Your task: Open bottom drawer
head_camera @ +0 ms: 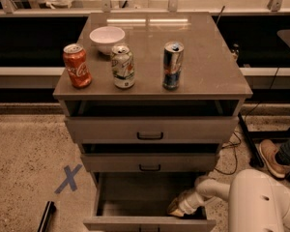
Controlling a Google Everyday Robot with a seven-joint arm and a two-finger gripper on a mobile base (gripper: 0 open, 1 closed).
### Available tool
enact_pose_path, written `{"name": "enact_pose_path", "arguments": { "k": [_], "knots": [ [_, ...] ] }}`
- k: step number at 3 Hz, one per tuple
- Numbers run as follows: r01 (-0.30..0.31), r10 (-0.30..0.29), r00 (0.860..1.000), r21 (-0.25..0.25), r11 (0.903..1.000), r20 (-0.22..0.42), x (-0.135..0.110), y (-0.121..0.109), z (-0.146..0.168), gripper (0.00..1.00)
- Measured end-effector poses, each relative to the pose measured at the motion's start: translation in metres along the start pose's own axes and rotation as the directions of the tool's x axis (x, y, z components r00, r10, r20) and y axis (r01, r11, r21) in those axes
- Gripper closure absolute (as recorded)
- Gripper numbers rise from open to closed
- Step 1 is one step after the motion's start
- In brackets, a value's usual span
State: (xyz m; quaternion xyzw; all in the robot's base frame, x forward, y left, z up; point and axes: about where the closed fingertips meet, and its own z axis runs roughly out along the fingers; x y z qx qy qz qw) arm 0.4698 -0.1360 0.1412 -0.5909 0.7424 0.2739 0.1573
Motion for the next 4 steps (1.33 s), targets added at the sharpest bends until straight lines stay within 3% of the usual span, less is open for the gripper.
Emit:
{"name": "enact_pose_path", "arguments": {
  "k": [2,3,4],
  "knots": [
    [-0.081,0.082,0.997,-0.049,0.9955,0.013,0.002,0.041,0.000,1.00],
    [-0.088,0.090,0.996,-0.059,0.9943,0.020,0.000,0.047,-0.002,1.00],
    [-0.110,0.115,0.993,-0.113,0.9875,0.037,-0.007,0.073,-0.010,1.00]
  ]
}}
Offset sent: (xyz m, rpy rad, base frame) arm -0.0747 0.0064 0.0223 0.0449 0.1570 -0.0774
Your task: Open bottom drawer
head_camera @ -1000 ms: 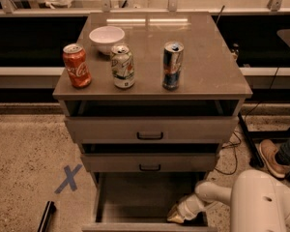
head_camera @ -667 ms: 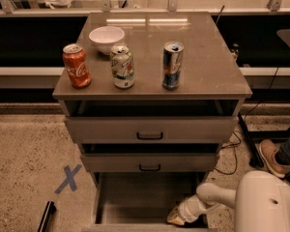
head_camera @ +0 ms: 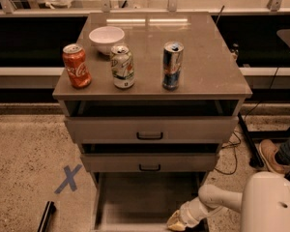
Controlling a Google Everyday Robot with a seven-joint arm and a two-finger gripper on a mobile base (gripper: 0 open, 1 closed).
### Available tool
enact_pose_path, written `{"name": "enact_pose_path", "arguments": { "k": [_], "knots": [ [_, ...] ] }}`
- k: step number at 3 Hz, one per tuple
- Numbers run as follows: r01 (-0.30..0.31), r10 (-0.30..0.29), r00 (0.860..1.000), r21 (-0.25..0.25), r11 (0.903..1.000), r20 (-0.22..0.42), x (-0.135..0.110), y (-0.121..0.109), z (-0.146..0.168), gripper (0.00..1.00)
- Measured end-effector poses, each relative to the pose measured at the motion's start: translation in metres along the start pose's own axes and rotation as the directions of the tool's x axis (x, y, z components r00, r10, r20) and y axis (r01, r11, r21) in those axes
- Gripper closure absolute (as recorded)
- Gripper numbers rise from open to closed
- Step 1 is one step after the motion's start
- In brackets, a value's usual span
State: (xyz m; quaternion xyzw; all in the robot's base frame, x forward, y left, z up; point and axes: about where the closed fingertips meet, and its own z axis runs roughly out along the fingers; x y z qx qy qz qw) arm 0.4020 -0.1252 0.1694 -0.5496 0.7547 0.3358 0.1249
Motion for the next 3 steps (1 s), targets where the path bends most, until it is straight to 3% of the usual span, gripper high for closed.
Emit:
{"name": "enact_pose_path", "arguments": {
  "k": [1,2,3],
  "knots": [
    [0.002,-0.002,1.000,-0.011,0.9999,0.004,-0.002,0.004,0.000,1.00],
    [0.013,-0.011,1.000,-0.068,0.9976,0.027,-0.009,0.024,-0.003,1.00],
    [0.012,-0.012,0.999,0.000,0.9999,0.041,-0.013,0.022,-0.020,1.00]
  ]
}}
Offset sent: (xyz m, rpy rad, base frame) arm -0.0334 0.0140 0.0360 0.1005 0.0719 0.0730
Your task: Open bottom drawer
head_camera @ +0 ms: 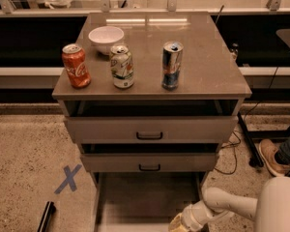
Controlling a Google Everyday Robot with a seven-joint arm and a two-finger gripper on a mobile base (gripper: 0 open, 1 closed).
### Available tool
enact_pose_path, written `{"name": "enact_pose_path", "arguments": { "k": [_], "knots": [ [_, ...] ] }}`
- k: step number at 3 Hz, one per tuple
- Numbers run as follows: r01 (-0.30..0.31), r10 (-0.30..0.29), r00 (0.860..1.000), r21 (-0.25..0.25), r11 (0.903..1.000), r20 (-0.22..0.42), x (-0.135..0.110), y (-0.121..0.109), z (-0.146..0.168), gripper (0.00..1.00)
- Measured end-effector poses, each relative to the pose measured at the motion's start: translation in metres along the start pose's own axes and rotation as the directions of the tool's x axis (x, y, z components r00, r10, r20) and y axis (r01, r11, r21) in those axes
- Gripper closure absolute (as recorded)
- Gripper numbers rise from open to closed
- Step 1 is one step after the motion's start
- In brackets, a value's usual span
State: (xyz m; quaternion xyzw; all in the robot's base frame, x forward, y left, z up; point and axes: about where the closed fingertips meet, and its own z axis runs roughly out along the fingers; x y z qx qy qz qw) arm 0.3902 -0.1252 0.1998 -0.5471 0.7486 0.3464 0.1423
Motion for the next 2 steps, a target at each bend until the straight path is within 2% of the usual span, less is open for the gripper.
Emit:
{"name": "enact_pose_path", "arguments": {
  "k": [1,2],
  "knots": [
    [0.031,-0.041,0.998,0.226,0.9737,0.039,-0.014,-0.015,-0.040,1.00],
    [0.022,-0.052,0.995,0.338,0.9409,0.080,-0.021,-0.021,-0.066,1.00]
  ]
}}
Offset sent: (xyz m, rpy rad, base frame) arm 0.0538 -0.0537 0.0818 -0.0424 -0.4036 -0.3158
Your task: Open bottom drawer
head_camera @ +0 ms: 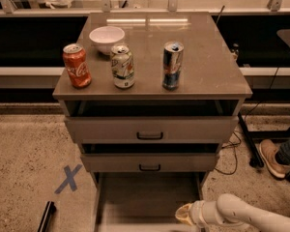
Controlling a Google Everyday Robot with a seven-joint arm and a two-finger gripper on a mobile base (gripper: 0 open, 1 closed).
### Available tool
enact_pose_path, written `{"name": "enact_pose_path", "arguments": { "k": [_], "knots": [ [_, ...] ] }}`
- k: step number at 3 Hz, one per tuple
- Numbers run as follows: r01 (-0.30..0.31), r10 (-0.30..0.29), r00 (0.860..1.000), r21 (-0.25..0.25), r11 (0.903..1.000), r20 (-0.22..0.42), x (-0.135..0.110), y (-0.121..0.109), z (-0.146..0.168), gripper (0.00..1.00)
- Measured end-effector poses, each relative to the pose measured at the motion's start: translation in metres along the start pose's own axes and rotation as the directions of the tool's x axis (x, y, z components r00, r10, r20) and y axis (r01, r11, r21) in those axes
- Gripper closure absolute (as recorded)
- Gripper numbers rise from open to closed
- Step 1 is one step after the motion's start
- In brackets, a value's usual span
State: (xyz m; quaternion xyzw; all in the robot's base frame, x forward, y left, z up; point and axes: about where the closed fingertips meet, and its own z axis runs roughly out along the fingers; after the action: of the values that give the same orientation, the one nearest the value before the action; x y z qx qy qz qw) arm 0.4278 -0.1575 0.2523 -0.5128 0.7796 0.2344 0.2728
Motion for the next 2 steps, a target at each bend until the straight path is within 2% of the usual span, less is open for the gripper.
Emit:
{"name": "enact_pose_path", "arguments": {
  "k": [2],
  "knots": [
    [-0.005,0.005,1.000,-0.002,1.0000,0.002,0.0009,0.0021,0.0026,0.50]
  ]
}}
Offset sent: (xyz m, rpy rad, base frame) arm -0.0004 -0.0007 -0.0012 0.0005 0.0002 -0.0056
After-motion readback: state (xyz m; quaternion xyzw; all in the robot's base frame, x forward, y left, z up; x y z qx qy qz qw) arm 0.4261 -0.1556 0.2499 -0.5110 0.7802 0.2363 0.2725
